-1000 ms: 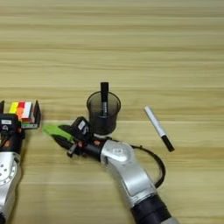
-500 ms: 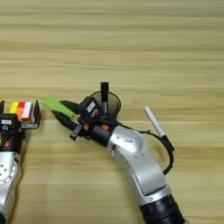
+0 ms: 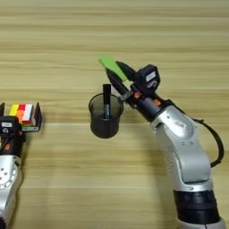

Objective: Move the objects on the table

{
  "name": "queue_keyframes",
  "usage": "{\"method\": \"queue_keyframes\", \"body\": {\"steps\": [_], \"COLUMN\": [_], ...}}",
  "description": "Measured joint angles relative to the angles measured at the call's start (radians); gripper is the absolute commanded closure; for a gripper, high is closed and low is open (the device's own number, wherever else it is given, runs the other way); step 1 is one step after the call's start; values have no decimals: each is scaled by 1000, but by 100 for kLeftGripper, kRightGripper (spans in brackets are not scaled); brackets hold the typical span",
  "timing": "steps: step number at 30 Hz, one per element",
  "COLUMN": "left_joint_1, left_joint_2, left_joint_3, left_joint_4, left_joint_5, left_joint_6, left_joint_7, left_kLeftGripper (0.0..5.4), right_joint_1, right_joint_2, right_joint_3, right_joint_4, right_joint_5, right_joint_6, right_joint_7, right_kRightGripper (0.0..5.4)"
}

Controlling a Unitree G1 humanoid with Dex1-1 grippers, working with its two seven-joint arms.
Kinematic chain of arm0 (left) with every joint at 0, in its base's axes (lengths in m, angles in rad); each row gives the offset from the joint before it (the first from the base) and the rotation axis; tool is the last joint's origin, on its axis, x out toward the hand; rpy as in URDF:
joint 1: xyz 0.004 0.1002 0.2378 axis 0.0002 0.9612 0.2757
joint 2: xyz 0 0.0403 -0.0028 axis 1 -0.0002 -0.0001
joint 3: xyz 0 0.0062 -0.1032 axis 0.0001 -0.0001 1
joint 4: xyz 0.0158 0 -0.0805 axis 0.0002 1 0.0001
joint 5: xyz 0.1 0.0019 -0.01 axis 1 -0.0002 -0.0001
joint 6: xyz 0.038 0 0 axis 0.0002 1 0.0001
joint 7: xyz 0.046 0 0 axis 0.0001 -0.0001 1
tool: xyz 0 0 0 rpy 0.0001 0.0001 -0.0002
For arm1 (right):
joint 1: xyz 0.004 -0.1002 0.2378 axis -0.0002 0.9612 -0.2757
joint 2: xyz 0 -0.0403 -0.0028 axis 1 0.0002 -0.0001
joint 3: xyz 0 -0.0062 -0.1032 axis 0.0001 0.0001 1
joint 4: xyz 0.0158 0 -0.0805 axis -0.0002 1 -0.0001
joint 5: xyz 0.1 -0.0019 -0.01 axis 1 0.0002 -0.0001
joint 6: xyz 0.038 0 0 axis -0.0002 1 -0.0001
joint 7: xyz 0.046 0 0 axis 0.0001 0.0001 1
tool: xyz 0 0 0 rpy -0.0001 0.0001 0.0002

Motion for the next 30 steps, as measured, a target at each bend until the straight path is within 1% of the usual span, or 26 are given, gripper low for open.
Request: {"method": "queue_keyframes", "body": {"steps": [5,8,10,13,15,18,21,23,25,28,30], "left_joint_1": [1,2,2,6,7,10,10,10,10,10,10], "left_joint_2": [0,0,0,0,0,1,1,2,2,2,3], "left_joint_3": [1,2,2,3,3,3,4,4,4,4,4], "left_joint_4": [-2,-9,-12,-19,-21,-28,-28,-28,-28,-28,-28], "left_joint_5": [1,1,1,1,1,1,1,1,1,1,1], "left_joint_6": [0,0,0,0,1,1,2,3,5,10,11], "left_joint_7": [0,0,0,0,0,0,0,-1,-1,-1,-1], "left_kLeftGripper": [0,0,0,0,0,0,0,0,0,0,0], "right_joint_1": [-9,3,17,40,53,79,92,97,94,88,80], "right_joint_2": [-47,-64,-71,-92,-106,-116,-122,-125,-125,-125,-124], "right_joint_3": [-106,-136,-147,-179,-194,-209,-212,-214,-214,-209,-203], "right_joint_4": [150,230,247,343,390,427,451,503,531,628,669], "right_joint_5": [-17,-27,-31,-70,-84,-90,-103,-113,-116,-132,-140], "right_joint_6": [-58,-84,-97,-136,-148,-149,-150,-152,-164,-188,-207], "right_joint_7": [-47,-64,-65,-99,-113,-126,-132,-138,-145,-152,-153], "right_kRightGripper": [400,400,400,400,400,400,400,400,400,400,400]}}
